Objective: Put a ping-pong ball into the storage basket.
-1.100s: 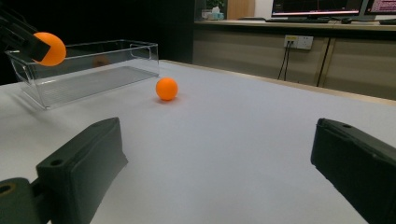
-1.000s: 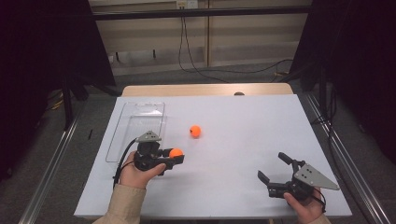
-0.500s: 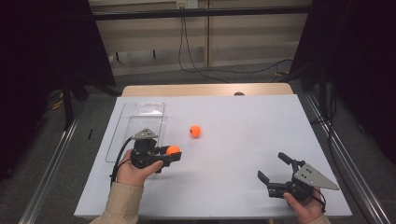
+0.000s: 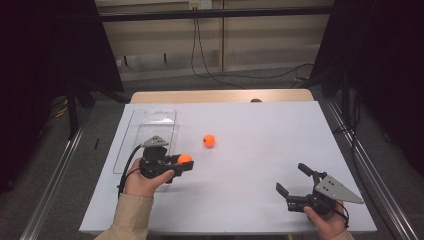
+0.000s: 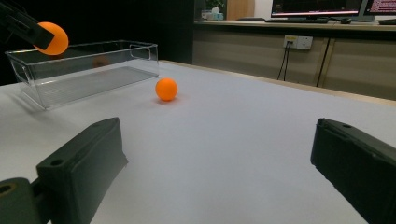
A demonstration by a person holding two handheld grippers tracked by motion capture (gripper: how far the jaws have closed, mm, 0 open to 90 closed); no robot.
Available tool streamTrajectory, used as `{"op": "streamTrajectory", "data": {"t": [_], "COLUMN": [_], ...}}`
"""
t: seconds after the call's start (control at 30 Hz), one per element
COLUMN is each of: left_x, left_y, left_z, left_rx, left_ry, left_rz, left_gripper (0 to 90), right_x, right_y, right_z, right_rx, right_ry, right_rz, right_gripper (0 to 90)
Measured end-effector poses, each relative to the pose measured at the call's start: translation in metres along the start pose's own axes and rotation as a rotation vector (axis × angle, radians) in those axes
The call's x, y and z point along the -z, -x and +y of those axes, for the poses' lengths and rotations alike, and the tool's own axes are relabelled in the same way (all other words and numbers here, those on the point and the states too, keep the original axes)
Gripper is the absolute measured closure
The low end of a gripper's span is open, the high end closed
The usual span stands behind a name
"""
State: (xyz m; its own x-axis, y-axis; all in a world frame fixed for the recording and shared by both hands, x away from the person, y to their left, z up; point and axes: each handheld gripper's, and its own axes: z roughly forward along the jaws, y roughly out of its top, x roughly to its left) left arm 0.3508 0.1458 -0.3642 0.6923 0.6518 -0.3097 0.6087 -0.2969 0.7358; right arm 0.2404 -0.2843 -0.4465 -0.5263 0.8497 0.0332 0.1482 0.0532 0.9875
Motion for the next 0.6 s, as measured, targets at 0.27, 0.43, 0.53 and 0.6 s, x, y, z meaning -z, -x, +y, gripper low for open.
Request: {"op": "streamTrajectory", "data": {"t": [0.27,0.43,0.53,0.6], "left_x": [-0.0004,0.0014,0.0029,0.0034], "left_y": [-0.0042,-0.0062,-0.0078,-0.0093], "left_z": [0.0015,0.003,0.0042,0.0047], "left_rx": [0.001,0.008,0.01,0.01], "left_ry": [0.004,0.015,0.022,0.019], "left_rz": [0.011,0.016,0.026,0.028], "left_gripper": [51.1,51.1,51.1,51.1], "right_x": [-0.0003,-0.0001,-0.0002,-0.0003], "right_y": [-0.0004,-0.0001,-0.0002,-0.0001], "right_z": [0.0,0.0,-0.0001,-0.0001], "right_rx": [0.002,0.003,0.002,0.003], "right_ry": [0.0,-0.001,-0.001,0.0], "right_rz": [0.002,0.001,0.002,0.003], "right_gripper": [2.1,2.1,2.1,2.1]}}
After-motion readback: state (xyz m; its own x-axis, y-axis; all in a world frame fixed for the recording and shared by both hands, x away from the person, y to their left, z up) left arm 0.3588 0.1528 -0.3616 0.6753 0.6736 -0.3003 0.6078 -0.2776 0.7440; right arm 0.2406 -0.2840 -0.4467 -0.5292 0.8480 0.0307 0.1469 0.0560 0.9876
